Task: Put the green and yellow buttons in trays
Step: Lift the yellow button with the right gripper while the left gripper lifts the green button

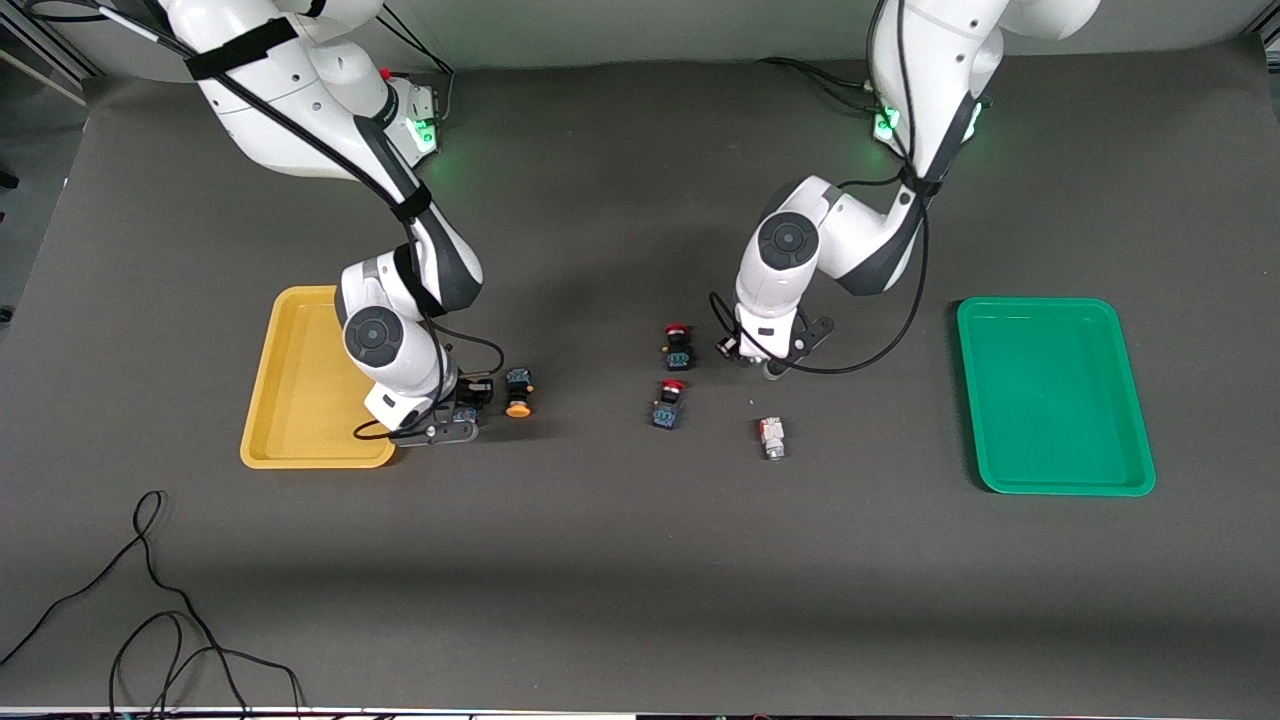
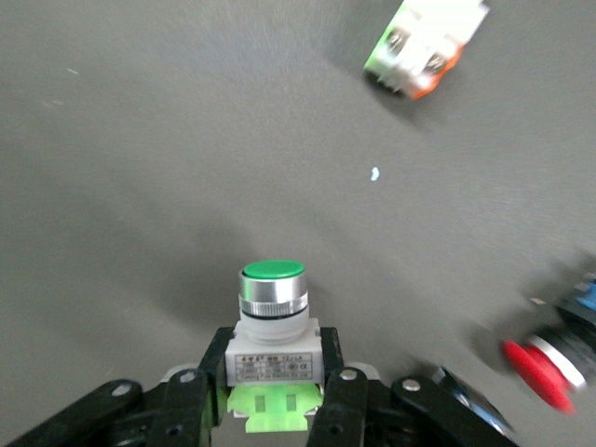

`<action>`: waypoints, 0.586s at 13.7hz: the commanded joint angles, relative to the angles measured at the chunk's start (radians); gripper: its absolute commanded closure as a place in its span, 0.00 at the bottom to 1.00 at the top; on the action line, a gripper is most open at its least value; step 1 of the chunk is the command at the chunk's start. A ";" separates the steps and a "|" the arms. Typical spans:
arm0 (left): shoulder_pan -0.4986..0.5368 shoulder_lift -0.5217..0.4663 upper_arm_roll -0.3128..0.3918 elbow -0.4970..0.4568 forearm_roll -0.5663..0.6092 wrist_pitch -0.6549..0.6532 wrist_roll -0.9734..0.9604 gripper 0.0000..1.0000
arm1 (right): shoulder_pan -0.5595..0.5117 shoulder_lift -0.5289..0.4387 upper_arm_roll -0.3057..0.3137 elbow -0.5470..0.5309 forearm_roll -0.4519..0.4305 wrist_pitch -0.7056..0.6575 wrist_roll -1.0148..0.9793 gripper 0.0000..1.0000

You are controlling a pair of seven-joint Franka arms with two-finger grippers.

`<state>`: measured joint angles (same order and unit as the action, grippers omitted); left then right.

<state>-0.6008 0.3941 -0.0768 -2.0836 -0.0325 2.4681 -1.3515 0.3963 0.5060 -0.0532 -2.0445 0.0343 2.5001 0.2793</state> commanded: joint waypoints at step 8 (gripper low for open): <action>0.137 -0.348 0.015 0.214 -0.006 -0.703 0.453 1.00 | 0.001 -0.282 -0.178 0.006 0.013 -0.408 -0.125 1.00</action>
<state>-0.5341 0.0873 -0.0631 -1.8599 -0.0318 1.8343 -1.0998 0.3936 0.2397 -0.1911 -2.0152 0.0343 2.0976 0.2338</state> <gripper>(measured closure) 0.590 0.586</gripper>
